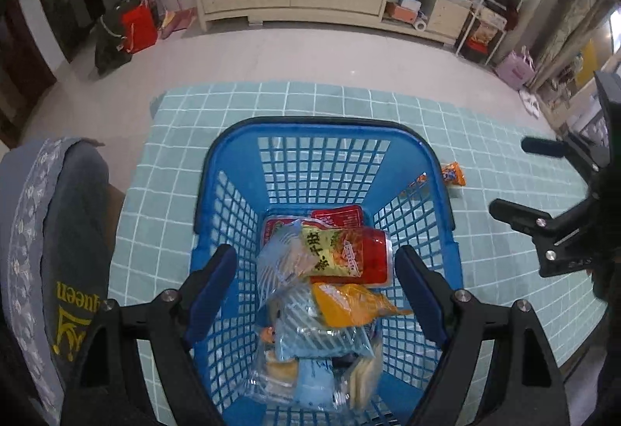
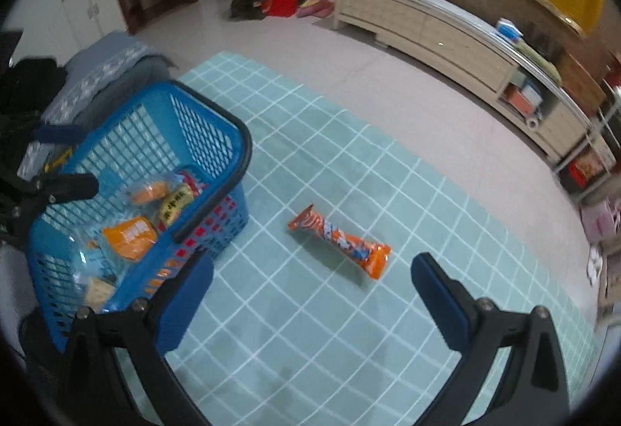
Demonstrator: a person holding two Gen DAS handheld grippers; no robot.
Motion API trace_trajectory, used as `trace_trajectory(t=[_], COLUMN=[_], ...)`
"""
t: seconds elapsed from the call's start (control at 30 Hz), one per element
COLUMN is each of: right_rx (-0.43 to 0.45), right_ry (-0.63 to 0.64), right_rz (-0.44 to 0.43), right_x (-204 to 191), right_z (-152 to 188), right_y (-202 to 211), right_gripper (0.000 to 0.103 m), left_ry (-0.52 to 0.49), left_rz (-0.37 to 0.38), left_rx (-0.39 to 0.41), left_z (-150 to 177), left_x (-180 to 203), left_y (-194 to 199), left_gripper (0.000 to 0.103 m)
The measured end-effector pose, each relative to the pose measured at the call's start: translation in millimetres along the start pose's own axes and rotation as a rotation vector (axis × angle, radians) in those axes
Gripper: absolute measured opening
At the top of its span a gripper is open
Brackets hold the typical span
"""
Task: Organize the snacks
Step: 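Move the right gripper to the orange wrapped bar on the mat, then grasp the orange wrapped bar with the right gripper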
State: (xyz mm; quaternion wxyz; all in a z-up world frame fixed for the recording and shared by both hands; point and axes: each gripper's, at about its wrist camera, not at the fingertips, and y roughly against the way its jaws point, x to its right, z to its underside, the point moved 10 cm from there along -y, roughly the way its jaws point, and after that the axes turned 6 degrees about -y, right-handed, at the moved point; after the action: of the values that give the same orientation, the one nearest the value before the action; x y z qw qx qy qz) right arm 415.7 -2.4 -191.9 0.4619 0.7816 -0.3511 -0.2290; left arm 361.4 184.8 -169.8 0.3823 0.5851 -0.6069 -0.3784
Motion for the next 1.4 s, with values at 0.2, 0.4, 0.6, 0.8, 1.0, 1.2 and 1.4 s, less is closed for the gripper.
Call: trace_trajectory(t=[0.2,0.4,0.6,0.8,1.0,1.2,1.4], right_rx=[-0.045,-0.089,-0.137,-0.187,-0.221,-0.200,-0.137], right_ry=[0.109,0.165,0.246,0.295,0.228,0.123,0.068], right_rz=[-0.018,-0.016,-0.003,-0.016,-0.069,-0.091,-0.118], right_x=[0.9,6.5,7.4,12.3,10.4,-5.4,-35.8], right_z=[4.2,7.5,12.7,22.0,30.7,47.2,60.7], right_y=[-40.5,-81.4,-110.1,-126.4,-122.2,-85.4,-28.1], right_gripper=[0.092,0.078,0.071,0.054,0.022,0.022,0.013], left_ry=[-0.031,-0.047,-0.049,-0.048,-0.084,-0.103,-0.125], left_rz=[-0.018,-0.039,-0.045,-0.024,-0.024,-0.031,-0.029], left_rx=[-0.015,-0.017,-0.020,-0.020,-0.007,0.032,0.066], left_z=[-6.1,-10.7,-13.5,-11.8,-8.4,-1.2,12.4], left_x=[5.0,0.4,-2.2,2.7,14.4,23.8,32.8], left_y=[-21.8,-36.6,-45.8,-47.2,-40.8,-20.4,8.9], left_gripper=[0.082,0.082,0.082,0.082,0.082,0.082,0.082])
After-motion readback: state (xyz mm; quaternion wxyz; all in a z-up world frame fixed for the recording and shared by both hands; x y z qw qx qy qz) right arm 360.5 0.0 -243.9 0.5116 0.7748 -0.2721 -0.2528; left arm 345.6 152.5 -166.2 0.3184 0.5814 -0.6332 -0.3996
